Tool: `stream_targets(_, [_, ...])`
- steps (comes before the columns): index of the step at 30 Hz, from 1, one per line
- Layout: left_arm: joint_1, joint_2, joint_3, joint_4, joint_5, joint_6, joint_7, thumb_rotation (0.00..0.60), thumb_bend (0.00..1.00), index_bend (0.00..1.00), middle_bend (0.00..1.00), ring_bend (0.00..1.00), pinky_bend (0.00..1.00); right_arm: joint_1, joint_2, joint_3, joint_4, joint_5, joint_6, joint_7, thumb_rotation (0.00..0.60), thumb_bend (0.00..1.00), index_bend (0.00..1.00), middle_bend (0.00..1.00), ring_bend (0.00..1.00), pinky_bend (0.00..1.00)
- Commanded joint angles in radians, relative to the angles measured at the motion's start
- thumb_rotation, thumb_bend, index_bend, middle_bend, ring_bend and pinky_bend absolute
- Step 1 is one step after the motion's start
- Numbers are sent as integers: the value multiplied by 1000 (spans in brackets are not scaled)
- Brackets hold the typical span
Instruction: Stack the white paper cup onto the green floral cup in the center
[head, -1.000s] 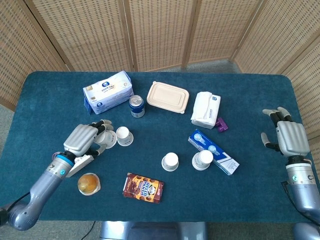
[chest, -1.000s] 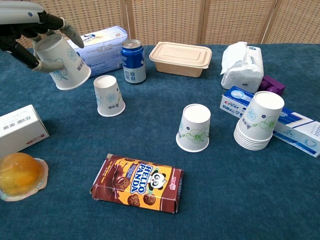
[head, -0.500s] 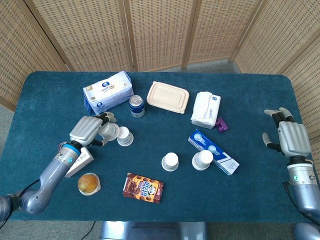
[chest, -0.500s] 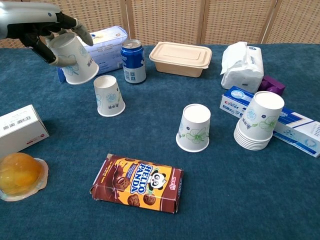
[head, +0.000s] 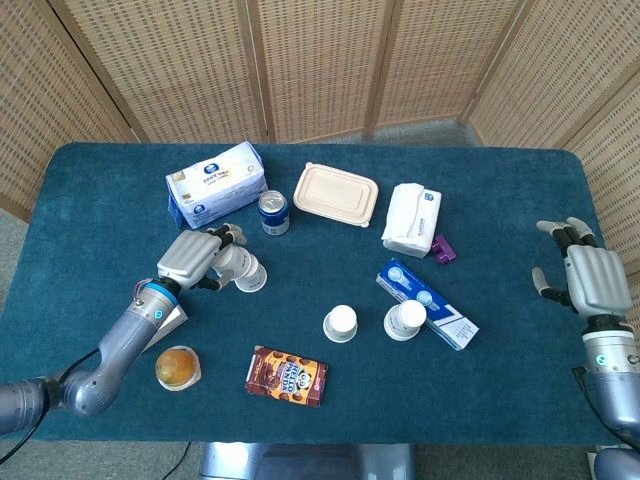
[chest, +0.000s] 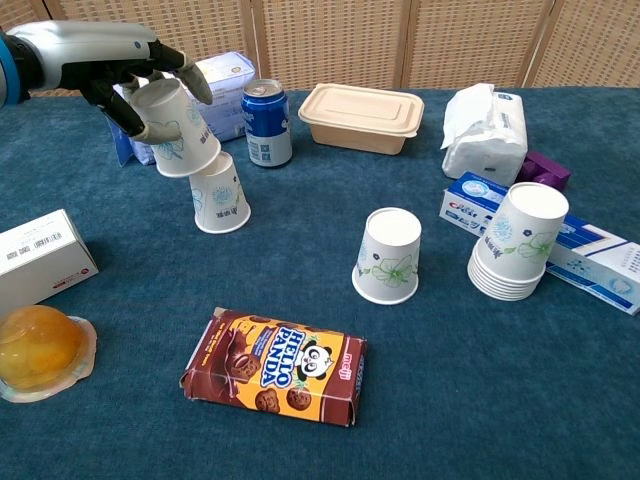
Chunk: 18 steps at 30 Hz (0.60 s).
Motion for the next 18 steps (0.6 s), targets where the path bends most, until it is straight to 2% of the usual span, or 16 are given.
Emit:
stream_targets(1, [-7,-9,2,8,-3,-2,0,600,426,249,213,332,527,-1,-1,-1,2,-1,-3,1,600,447,201,249,115,507])
stream_targets(14, [-40,-37,19,36,-24,-22,8,600,423,226,188,303,503,-11,-1,-1,14,-9,-4,22,600,449,201,248,115,508])
stream_targets(16, [-47,-32,27,35,-37,-34,19,600,424,152,121,230,446,-12,0,-1,15,-10,-5,27,600,448,202,248,115,507])
stream_targets(18, [-54,-22,37,28,-57,-41,36,600,424,43,24,115,369,-13,1,0,16,-12,-6,29,600,447,201,248,115,507])
